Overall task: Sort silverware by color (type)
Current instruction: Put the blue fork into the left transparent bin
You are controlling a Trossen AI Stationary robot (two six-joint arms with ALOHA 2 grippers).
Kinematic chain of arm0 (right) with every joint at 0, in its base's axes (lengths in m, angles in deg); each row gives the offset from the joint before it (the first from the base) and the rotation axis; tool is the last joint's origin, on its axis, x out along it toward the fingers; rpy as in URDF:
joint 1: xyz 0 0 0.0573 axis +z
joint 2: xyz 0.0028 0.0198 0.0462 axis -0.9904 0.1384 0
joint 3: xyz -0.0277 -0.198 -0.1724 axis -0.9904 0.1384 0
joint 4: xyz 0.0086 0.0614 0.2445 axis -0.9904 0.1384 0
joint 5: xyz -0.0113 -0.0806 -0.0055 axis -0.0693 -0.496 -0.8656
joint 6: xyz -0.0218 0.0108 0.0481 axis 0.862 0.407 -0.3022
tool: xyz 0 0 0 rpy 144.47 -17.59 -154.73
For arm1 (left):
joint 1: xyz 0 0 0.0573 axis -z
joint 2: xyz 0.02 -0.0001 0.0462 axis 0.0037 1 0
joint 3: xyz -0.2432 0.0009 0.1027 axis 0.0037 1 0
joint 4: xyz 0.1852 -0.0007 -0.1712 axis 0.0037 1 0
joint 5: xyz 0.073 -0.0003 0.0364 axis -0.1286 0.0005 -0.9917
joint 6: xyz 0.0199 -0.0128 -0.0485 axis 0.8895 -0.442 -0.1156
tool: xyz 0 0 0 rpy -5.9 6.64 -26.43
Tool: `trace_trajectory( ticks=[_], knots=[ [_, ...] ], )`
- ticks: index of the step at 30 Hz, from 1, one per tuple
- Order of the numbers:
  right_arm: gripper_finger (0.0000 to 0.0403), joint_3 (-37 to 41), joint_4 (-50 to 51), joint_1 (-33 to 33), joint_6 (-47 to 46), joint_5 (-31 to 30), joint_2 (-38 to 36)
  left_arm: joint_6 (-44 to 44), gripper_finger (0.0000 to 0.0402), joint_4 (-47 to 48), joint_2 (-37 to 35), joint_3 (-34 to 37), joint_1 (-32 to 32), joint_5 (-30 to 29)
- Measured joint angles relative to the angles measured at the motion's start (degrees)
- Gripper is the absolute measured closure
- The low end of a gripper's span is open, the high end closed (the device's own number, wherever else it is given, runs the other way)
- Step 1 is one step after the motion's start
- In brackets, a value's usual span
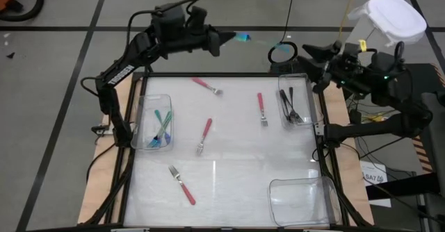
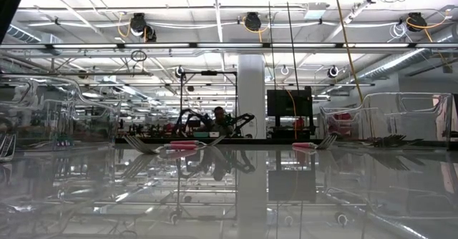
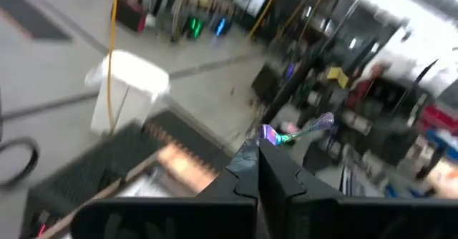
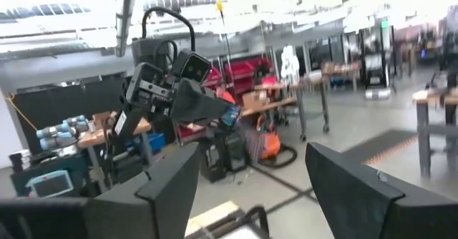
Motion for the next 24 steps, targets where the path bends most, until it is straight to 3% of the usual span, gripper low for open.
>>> trace_trajectory(
  ticks=[6, 15, 24],
  knots=[
    [0.0151, 0.00, -6.25, -0.02, 2.25, -0.42, 1.10, 1.74, 0.0401, -9.60, -0.02, 0.00, 1.37, -5.26],
    [0.0151, 0.00, -19.43, -0.02, 1.88, -1.97, 4.25, 7.98, 0.0401, -21.70, 0.37, 0.00, 3.57, -6.27],
    [0.0151, 0.00, -33.26, -0.04, 1.88, -1.93, 7.80, 10.55, 0.0402, -23.40, 0.55, 0.02, 5.43, -6.85]
  ],
)
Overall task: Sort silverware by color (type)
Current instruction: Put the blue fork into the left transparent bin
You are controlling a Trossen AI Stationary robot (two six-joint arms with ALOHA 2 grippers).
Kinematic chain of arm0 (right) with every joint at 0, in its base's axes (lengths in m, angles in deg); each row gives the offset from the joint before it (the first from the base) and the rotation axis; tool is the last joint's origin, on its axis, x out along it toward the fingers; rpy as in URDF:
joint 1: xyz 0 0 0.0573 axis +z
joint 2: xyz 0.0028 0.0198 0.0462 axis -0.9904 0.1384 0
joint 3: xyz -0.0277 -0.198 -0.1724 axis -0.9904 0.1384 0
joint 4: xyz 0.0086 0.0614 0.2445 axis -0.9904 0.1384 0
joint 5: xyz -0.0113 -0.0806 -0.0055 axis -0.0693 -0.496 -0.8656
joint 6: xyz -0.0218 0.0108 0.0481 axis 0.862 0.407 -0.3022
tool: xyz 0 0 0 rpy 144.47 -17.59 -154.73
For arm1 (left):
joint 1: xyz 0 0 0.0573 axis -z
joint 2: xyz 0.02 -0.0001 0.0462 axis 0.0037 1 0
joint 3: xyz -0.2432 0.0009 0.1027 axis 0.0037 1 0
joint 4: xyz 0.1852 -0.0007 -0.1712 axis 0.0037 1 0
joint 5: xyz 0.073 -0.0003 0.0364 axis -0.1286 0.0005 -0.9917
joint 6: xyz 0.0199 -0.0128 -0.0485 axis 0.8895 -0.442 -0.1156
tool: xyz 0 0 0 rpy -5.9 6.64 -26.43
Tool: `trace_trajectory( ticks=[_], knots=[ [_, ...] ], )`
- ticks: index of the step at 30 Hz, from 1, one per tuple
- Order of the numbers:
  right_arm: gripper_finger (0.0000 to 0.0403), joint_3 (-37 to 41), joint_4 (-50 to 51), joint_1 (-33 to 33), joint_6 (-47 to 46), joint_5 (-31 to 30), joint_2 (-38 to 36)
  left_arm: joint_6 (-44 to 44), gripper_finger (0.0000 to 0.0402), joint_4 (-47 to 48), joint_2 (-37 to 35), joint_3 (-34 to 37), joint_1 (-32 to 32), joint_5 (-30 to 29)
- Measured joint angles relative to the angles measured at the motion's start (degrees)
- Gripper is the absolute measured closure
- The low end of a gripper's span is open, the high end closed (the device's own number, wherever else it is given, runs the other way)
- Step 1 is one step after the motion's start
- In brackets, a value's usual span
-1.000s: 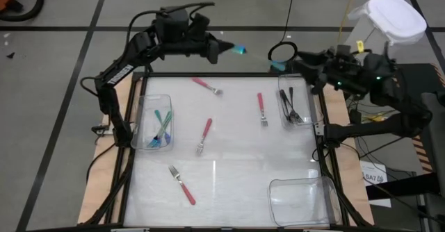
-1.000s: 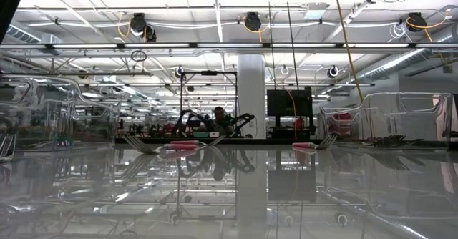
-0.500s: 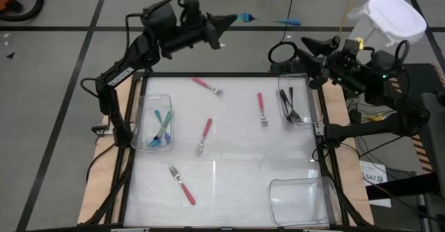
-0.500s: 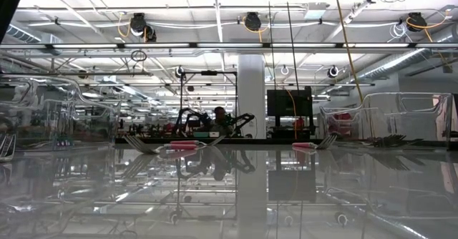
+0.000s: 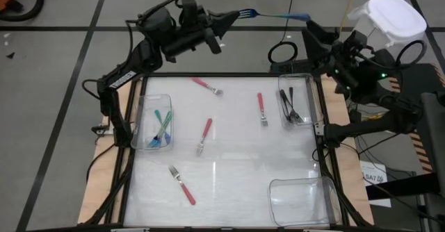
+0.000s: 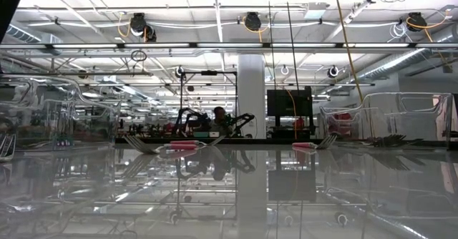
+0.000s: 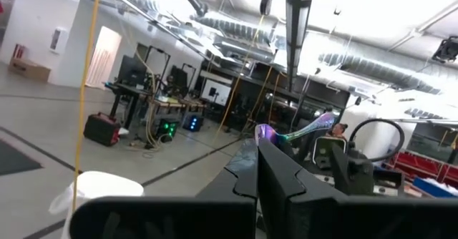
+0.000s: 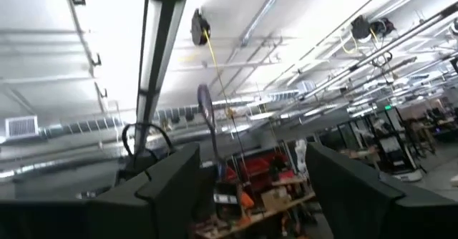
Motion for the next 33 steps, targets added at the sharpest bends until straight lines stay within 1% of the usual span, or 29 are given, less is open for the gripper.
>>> trace_trajectory(
  ticks=[11, 14, 19, 29, 33],
  knots=[
    [0.0152, 0.00, -8.26, 0.02, -2.23, 0.22, 3.86, 1.12, 0.0402, 0.26, 0.00, 0.00, 0.36, -1.29],
    [0.0157, 0.00, -10.75, 0.02, -2.85, 0.22, 4.83, 1.66, 0.0402, 0.35, 0.00, 0.00, 0.36, -1.46],
    [0.0184, 0.00, -14.36, 0.02, -2.90, 0.24, 6.11, 2.37, 0.0402, 0.16, 0.68, -0.07, 0.43, -1.51],
    [0.0230, 0.00, -14.56, 0.02, -2.11, 0.12, 6.64, 2.08, 0.0402, 0.29, 1.92, 0.02, 0.70, -3.49],
    [0.0260, 0.01, -14.70, -0.34, -1.57, -0.04, 6.66, 2.05, 0.0402, 0.10, 2.11, 0.00, 0.69, -3.56]
  ],
)
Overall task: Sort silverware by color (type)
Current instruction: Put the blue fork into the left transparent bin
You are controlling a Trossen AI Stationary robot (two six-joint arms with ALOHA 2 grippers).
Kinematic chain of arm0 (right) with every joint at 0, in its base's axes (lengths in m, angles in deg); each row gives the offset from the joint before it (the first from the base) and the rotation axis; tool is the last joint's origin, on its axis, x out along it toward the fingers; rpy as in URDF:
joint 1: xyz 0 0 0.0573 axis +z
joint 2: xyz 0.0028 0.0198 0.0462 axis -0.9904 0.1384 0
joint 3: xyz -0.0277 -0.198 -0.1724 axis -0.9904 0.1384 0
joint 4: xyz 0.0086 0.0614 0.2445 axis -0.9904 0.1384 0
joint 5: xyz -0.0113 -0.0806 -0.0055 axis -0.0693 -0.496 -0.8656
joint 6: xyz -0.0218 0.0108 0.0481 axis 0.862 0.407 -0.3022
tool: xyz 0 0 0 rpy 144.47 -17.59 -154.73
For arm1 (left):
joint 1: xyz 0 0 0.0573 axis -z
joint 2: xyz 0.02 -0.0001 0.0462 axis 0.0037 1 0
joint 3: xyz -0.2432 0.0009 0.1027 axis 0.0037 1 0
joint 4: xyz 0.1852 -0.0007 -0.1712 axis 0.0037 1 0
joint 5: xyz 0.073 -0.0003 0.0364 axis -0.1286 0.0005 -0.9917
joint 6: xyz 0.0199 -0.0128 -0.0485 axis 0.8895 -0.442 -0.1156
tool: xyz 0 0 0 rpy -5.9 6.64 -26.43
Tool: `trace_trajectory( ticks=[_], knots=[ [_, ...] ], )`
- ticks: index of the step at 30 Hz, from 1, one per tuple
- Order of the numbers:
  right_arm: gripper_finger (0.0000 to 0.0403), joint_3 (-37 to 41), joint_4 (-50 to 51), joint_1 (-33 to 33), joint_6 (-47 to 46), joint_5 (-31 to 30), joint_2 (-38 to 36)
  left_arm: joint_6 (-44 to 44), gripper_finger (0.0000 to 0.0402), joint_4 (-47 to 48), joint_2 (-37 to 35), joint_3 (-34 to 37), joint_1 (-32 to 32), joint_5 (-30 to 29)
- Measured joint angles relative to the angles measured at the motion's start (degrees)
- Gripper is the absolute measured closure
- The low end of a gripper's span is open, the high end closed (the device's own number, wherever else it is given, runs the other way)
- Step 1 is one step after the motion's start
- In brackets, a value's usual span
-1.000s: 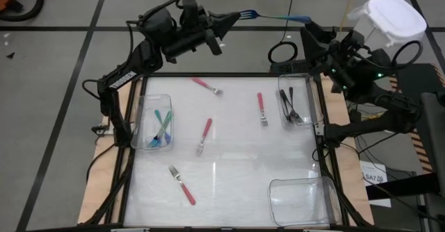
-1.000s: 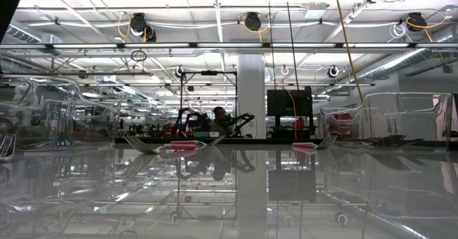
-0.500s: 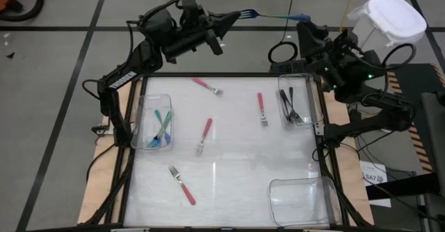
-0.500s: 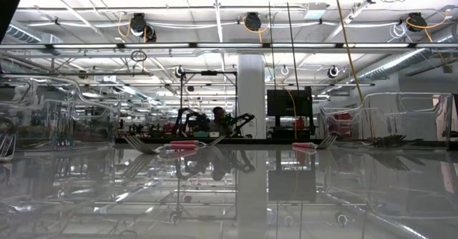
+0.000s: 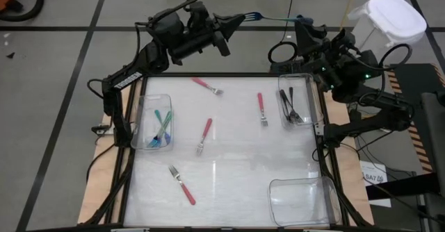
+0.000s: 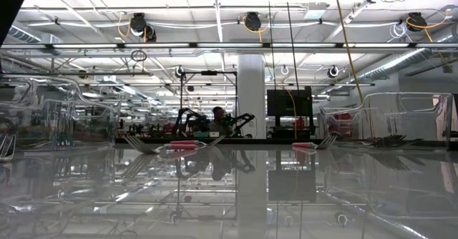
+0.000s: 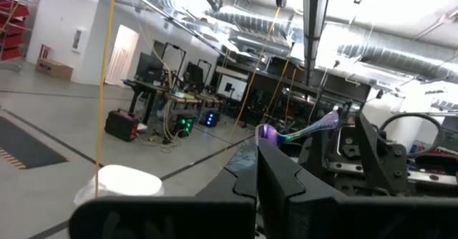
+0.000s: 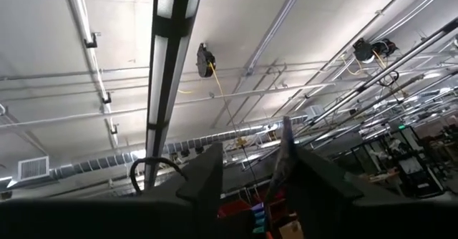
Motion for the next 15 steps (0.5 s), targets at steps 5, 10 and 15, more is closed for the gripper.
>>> trace_trajectory(
  ticks=[5, 10, 15],
  knots=[
    [0.0326, -0.01, -0.01, -1.46, -1.35, -0.05, -0.02, 0.27, 0.0402, 0.17, 0.16, 0.00, 0.02, -0.09],
    [0.0394, -0.01, 0.29, -3.11, -3.48, -0.11, -0.02, 0.31, 0.0401, 0.18, 0.16, 0.00, 0.00, -0.13],
    [0.0397, -0.01, 2.39, -4.29, -6.37, 0.02, -0.17, -0.17, 0.0400, 3.47, 0.07, 0.00, -0.14, -0.36]
  ],
)
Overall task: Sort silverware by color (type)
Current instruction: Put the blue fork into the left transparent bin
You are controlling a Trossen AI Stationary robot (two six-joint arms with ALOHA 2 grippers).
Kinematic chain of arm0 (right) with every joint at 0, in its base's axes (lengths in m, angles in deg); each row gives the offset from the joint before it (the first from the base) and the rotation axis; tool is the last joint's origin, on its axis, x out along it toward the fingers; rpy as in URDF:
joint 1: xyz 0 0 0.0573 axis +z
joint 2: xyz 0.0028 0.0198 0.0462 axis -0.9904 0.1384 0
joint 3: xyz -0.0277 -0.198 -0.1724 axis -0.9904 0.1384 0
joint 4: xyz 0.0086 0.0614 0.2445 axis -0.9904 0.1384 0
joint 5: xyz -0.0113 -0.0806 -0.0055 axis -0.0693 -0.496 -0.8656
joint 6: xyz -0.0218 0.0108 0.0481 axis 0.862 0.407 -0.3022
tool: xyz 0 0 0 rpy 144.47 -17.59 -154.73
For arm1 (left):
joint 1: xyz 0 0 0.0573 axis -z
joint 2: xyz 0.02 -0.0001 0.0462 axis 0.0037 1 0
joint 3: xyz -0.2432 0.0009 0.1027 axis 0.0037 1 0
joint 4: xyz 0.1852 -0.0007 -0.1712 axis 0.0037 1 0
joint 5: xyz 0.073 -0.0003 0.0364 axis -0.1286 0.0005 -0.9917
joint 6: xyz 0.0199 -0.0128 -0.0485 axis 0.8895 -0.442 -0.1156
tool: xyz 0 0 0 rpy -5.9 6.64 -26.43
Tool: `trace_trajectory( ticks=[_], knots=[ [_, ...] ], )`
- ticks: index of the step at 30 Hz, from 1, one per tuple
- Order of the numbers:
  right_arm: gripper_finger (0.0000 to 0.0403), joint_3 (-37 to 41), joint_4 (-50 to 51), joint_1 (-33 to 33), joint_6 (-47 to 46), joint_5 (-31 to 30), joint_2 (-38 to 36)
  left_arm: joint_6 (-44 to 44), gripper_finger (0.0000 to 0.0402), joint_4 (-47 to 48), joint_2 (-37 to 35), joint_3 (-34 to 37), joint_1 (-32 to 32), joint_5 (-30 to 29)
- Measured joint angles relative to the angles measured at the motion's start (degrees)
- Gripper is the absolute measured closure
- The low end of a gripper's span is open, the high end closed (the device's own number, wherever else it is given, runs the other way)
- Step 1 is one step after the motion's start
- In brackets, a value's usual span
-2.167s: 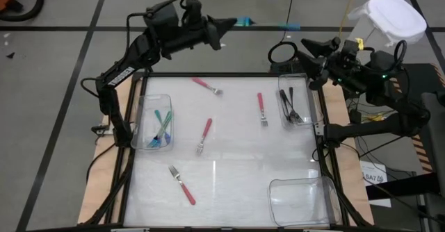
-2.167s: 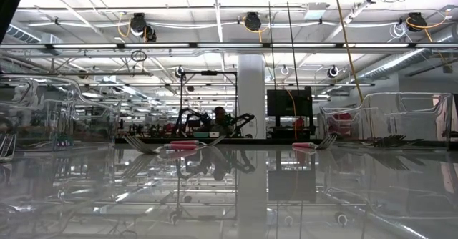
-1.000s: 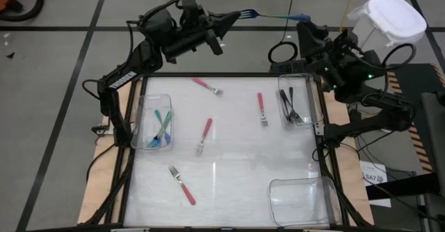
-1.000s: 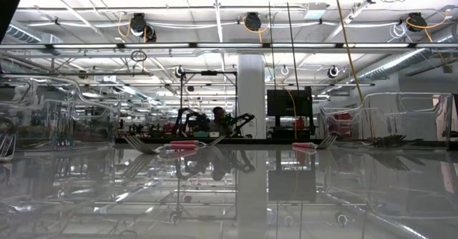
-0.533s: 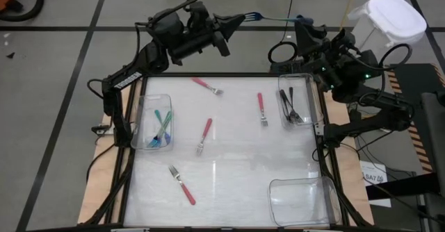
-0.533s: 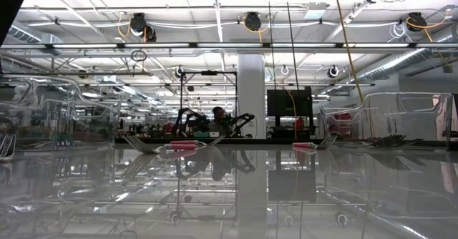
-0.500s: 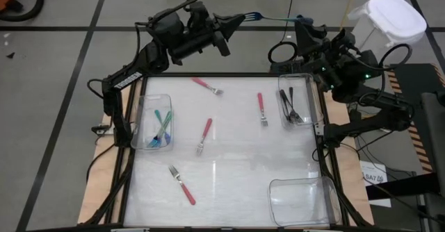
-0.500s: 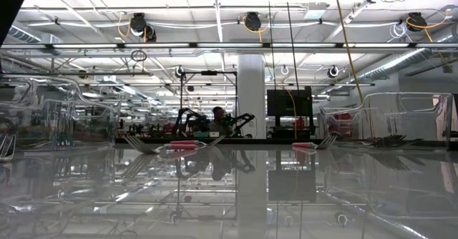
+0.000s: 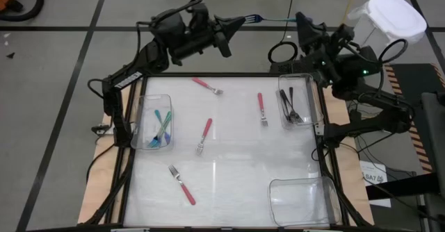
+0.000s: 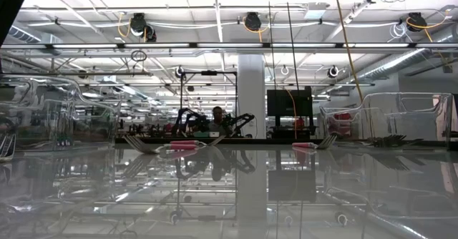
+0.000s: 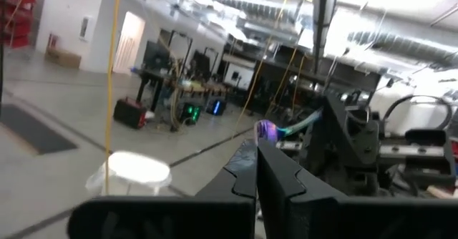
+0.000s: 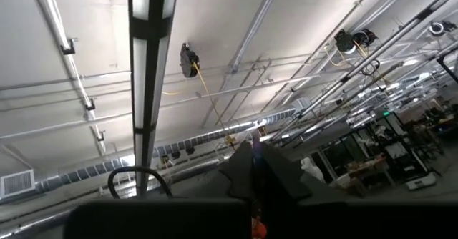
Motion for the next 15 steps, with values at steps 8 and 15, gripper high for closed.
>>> trace_trajectory(
  ticks=[8, 15],
  knots=[
    [0.0400, 0.04, 6.85, -0.59, -2.23, 0.22, -2.15, -6.03, 0.0319, 11.34, -0.69, 0.02, -0.60, 2.75],
    [0.0401, -0.04, 11.86, -0.57, -2.35, 0.19, -5.15, -6.81, 0.0270, 22.49, -4.52, 0.04, -1.75, 4.87]
  ],
)
